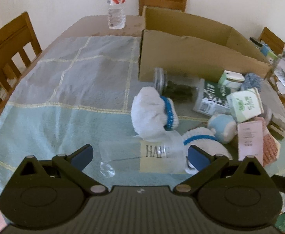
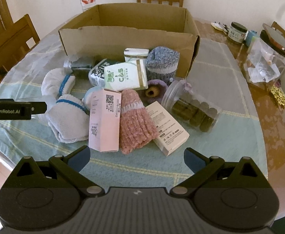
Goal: Organize objects
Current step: 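Grasp the clear plastic cup with the left gripper, then grasp the clear jar of brown cookies with the right gripper, then carry the cup with the left gripper into the box while the right gripper drops the cookie jar in, then withdraw both open grippers from the box back over the table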
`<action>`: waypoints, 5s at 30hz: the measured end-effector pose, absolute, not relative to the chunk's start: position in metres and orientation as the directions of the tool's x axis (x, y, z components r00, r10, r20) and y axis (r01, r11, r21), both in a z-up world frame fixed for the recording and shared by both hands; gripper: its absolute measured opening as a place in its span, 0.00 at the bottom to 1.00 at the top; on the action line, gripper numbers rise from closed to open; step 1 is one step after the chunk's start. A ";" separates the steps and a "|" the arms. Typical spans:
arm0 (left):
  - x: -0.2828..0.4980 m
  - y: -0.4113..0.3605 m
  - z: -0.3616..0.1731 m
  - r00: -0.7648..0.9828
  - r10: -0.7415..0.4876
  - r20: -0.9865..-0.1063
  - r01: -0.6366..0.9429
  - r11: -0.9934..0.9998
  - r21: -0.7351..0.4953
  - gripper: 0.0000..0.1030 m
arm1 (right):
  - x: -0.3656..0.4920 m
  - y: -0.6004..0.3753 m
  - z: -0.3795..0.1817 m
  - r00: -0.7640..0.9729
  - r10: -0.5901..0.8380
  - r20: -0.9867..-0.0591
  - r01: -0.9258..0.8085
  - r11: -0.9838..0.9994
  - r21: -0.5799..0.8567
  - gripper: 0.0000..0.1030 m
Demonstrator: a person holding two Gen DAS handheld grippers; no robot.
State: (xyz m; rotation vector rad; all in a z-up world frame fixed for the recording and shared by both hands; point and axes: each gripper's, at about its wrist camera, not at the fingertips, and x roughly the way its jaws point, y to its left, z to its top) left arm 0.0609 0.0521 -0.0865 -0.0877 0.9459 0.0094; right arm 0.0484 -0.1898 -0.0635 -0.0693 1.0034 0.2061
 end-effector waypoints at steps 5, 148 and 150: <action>0.061 0.062 -0.092 0.561 -0.036 -0.827 -0.060 0.995 -0.083 1.00 | 0.051 -0.190 -0.066 0.509 0.128 -0.851 -0.191 0.981 0.033 1.00; 0.252 0.010 0.008 0.643 -0.157 -0.750 0.255 0.967 0.017 0.98 | 0.241 -0.204 0.006 0.591 0.231 -0.773 -0.285 0.956 0.067 1.00; 0.242 0.012 0.010 0.652 -0.155 -0.742 0.254 0.967 0.022 0.98 | 0.234 -0.206 0.004 0.592 0.232 -0.772 -0.277 0.958 0.076 1.00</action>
